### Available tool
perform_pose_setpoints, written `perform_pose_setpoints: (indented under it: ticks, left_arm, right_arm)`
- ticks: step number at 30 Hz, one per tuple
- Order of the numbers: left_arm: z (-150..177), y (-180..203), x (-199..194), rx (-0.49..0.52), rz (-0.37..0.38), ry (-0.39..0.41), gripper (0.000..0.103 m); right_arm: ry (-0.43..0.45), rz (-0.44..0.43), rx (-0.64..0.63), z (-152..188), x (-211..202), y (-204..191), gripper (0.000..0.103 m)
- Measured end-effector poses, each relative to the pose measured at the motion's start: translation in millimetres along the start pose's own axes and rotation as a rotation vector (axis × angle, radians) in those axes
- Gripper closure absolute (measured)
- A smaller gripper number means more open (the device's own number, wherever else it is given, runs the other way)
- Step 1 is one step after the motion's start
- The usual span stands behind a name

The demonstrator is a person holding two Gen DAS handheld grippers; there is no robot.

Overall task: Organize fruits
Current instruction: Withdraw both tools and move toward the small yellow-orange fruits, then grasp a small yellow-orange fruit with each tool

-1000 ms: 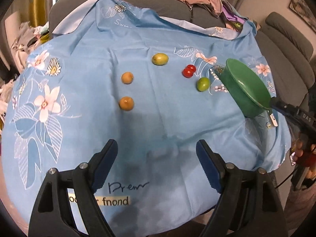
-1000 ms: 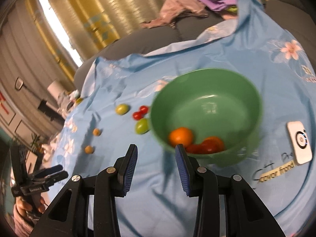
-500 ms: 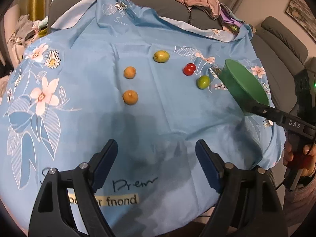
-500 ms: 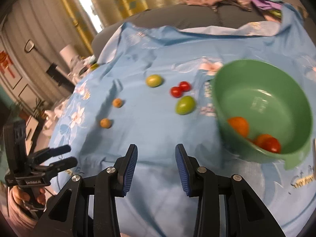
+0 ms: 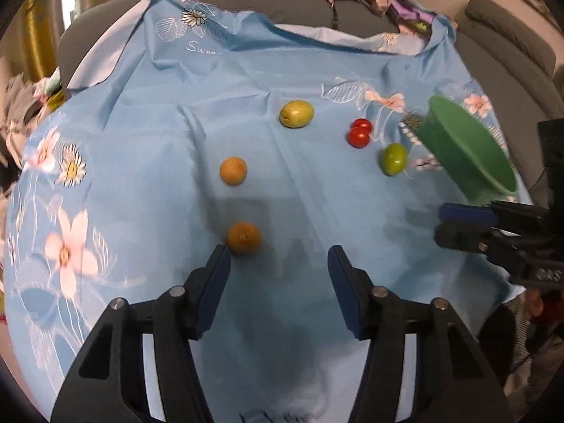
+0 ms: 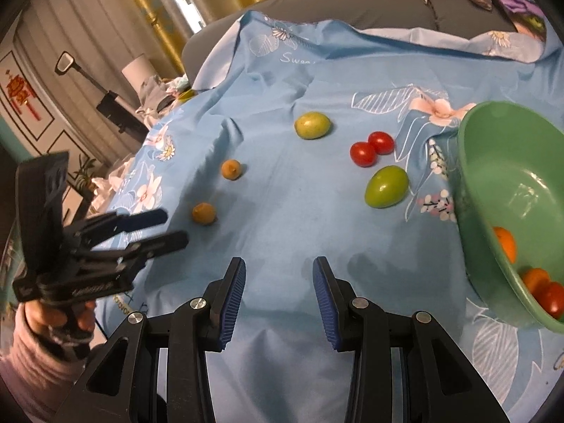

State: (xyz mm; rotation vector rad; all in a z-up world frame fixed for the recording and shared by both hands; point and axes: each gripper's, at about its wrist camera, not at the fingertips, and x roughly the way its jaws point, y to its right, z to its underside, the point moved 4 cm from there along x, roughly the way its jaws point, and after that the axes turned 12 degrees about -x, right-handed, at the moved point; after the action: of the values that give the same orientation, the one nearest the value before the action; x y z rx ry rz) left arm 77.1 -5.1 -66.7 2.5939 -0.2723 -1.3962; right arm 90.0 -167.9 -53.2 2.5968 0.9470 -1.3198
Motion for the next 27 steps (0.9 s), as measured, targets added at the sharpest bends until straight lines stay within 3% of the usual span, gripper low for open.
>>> perform_pose_setpoints:
  ticks: [5, 13, 17, 27]
  left_arm:
    - [-9.2, 0.2, 25.3, 0.059, -0.061, -0.050, 0.060]
    - [-17.6, -5.4, 41.9, 0.119, -0.162, -0.080, 0.065]
    - [-23.6, -7.3, 46.8, 0.137, -0.200, -0.083, 0.076]
    - [-21.7, -6.3, 58.3, 0.196, -0.228, -0.115, 0.078]
  right_arm:
    - [-0.004, -0.014, 0.012, -0.3, 6.5, 7.5, 0.063]
    - [0.005, -0.040, 0.026, 0.0, 11.7, 12.2, 0.063]
    - [0.009, -0.050, 0.030, 1.9, 12.3, 13.7, 0.063]
    - [0.019, -0.049, 0.064, 5.5, 9.1, 22.2, 0.063]
